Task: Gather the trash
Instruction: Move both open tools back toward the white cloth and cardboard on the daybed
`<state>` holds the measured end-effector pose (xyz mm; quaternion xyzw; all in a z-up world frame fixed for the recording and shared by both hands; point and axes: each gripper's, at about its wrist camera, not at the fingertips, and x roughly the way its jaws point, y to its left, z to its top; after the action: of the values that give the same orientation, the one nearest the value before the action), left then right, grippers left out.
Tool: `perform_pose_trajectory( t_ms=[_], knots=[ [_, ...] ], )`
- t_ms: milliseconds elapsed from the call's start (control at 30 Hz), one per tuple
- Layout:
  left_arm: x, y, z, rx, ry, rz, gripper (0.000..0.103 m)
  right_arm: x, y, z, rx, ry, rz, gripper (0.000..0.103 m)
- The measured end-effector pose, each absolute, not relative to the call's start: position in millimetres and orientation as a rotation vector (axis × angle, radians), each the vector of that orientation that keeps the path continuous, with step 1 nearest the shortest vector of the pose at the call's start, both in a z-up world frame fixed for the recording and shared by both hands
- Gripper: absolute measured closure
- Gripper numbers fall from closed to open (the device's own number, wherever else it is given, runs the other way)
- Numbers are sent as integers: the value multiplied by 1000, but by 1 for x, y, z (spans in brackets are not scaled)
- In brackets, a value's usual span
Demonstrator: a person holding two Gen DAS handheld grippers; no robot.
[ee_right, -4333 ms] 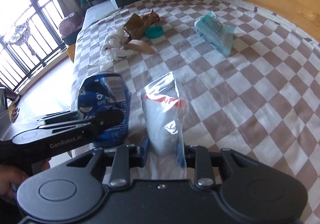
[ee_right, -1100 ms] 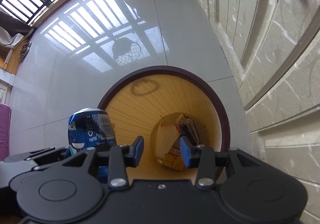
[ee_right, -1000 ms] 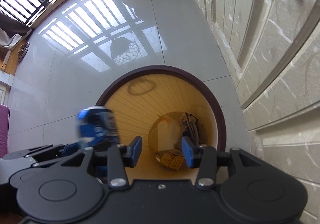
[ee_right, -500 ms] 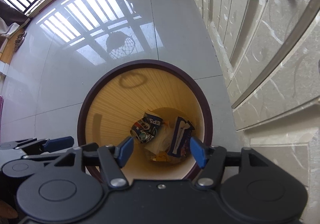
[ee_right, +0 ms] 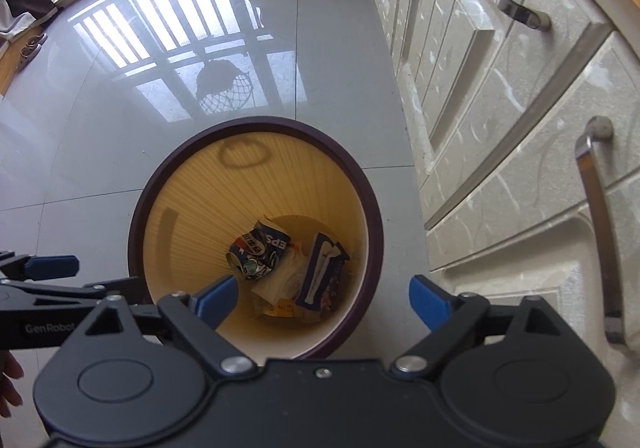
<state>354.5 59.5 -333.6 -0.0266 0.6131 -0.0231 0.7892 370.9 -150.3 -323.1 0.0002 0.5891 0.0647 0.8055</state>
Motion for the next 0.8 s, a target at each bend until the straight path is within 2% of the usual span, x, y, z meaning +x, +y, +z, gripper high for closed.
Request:
perform_pose_trajectory(
  t_ms=[67, 233, 800],
  knots=[
    [351, 61, -332, -59, 1320, -40, 8, 368, -152, -321, -3, 1257, 131, 1],
    [341, 66, -327, -69, 1319, -14, 0, 359, -156, -315, -13, 1243, 118, 0],
    [297, 76, -276, -95, 1269, 35, 0, 315, -157, -273, -59, 1185, 110, 0]
  ],
)
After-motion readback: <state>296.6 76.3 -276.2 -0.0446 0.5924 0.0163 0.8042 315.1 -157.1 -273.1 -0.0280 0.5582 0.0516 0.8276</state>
